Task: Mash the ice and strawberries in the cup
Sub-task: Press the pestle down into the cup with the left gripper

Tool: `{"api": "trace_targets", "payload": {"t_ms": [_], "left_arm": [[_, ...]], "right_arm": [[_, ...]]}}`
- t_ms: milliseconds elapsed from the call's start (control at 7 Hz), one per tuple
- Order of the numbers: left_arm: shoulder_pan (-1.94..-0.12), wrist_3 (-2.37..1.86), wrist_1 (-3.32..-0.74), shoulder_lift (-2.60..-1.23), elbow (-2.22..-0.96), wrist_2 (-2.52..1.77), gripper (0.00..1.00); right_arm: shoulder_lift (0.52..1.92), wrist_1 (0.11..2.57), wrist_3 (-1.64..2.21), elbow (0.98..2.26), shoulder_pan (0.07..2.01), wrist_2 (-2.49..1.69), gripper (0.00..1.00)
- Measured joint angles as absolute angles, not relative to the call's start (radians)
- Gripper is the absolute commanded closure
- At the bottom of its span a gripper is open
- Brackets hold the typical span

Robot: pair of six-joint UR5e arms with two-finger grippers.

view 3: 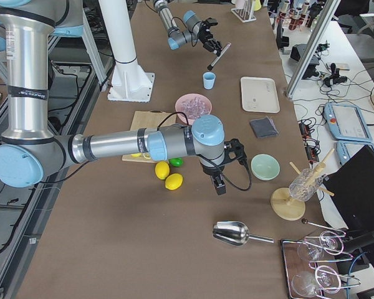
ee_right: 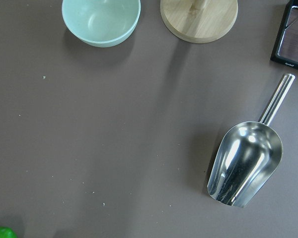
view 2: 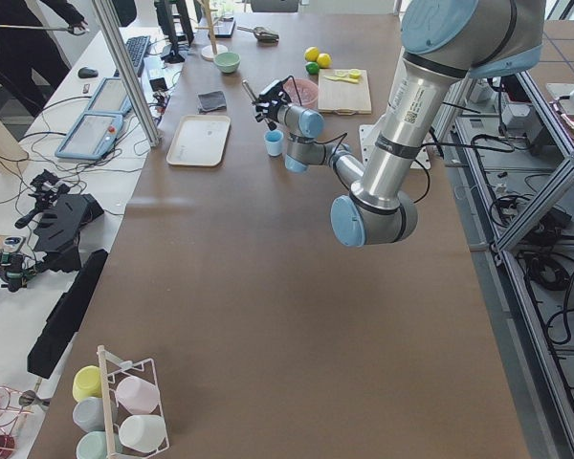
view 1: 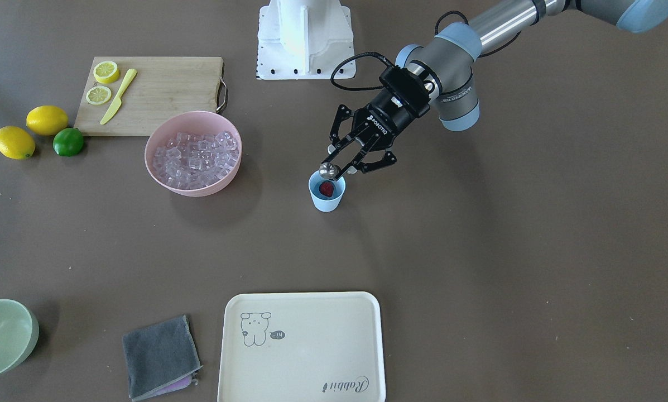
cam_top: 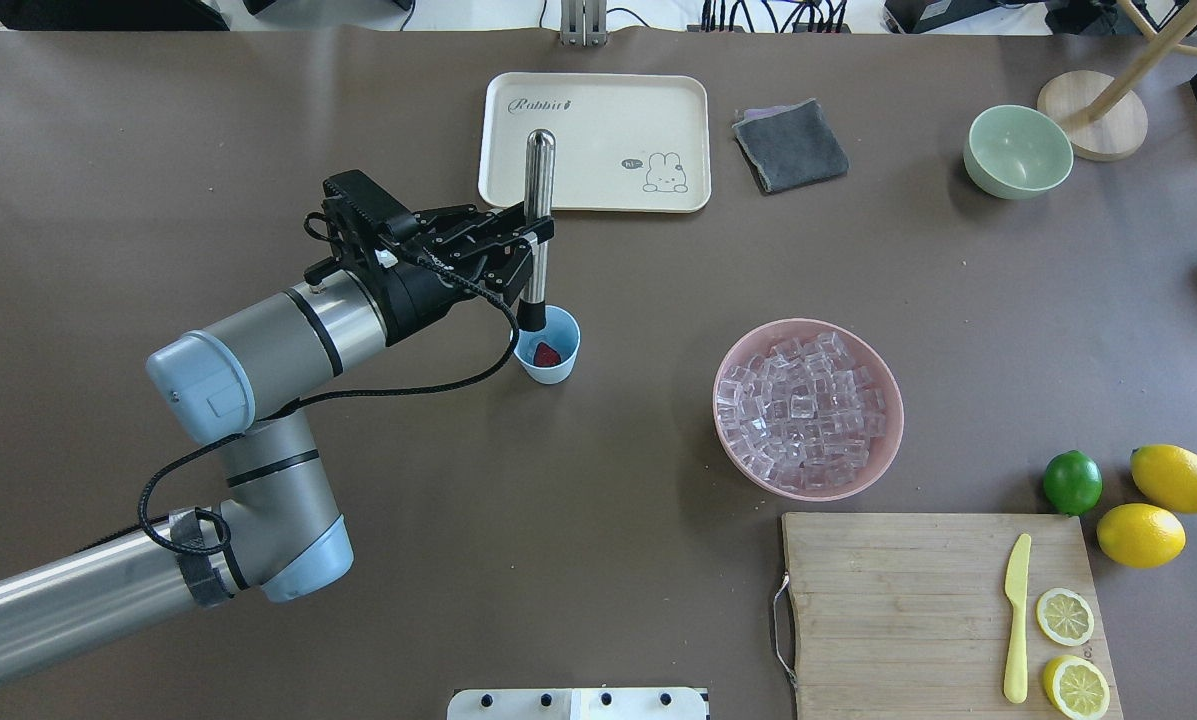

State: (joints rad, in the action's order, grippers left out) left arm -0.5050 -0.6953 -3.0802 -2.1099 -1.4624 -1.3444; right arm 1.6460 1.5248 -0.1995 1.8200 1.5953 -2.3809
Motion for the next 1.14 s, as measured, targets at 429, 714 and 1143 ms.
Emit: {"api": "trace_targets", "payload": {"t_ms": [429, 714, 1143], "left_arm": [[-0.506, -0.695, -3.255, -2.153, -1.342, -1.312, 1.0], [-0.504, -0.695, -3.269, -2.161, -1.314, -1.308, 1.0], [-0.474, -0.695, -3.272, -2.165, -1.276, -1.307, 1.0]], "right_arm": [[1.655, 1.525, -0.202, 1.827, 1.596, -2.382, 0.01], [1.661, 1.525, -0.219, 1.828, 1.597, -2.385, 0.01], [1.665, 1.525, -0.227, 1.824, 1.597, -2.385, 0.01]]}}
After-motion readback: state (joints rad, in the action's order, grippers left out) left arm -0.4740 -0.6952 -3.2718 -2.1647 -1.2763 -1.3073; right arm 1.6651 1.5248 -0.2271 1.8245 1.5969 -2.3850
